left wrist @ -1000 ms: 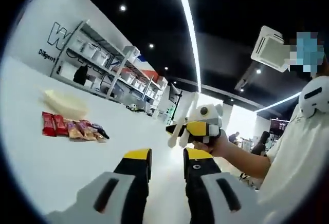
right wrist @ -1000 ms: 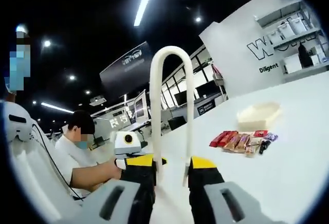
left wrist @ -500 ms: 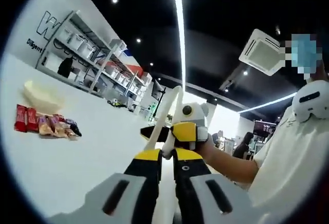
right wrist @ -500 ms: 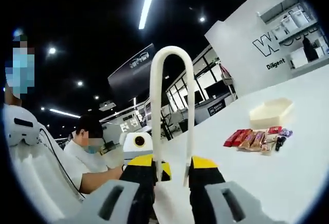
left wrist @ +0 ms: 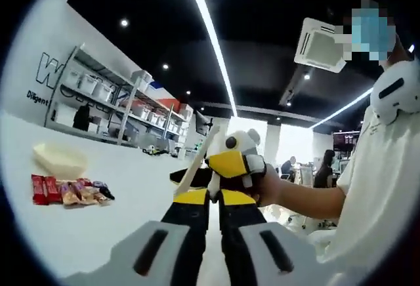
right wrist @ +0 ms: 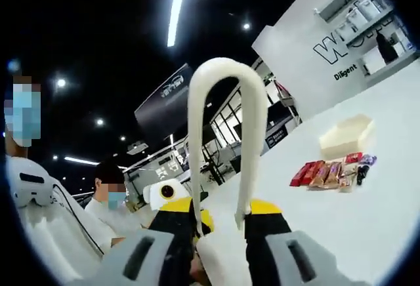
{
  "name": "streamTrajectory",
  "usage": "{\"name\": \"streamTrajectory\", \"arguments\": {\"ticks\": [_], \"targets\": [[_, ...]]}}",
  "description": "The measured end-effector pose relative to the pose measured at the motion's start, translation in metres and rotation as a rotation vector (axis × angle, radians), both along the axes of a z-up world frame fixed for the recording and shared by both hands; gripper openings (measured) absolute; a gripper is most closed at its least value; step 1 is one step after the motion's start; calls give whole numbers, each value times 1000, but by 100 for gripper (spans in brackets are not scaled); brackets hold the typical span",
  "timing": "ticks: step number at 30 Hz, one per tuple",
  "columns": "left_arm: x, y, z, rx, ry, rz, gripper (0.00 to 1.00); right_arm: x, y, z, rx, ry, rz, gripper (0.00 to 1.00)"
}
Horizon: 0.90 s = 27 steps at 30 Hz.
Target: Place the target food into the container with the food tongs after gripping and lifting it, then release it inside without dropping or visibly crushing the food.
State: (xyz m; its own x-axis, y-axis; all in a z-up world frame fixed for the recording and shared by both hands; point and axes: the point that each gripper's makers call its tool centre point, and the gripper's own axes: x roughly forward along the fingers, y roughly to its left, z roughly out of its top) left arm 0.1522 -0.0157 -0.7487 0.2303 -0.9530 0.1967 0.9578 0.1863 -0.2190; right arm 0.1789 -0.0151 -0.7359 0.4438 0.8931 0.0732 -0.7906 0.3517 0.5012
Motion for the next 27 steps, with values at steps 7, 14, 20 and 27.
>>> {"name": "streamTrajectory", "arguments": {"ticks": [7, 14, 20, 27], "targets": [[2, -2, -4, -97, 144, -41, 4, 0, 0, -1, -24, 35, -2, 21], [9, 2, -11, -50, 140, 14, 7, 5, -3, -10, -51, 67, -31, 19], [33, 31, -20, -1, 124, 141, 25, 23, -23, -13, -88, 56, -121, 18], [53, 58, -32, 67, 83, 272, 31, 45, -37, -23, -121, 79, -182, 18]]}}
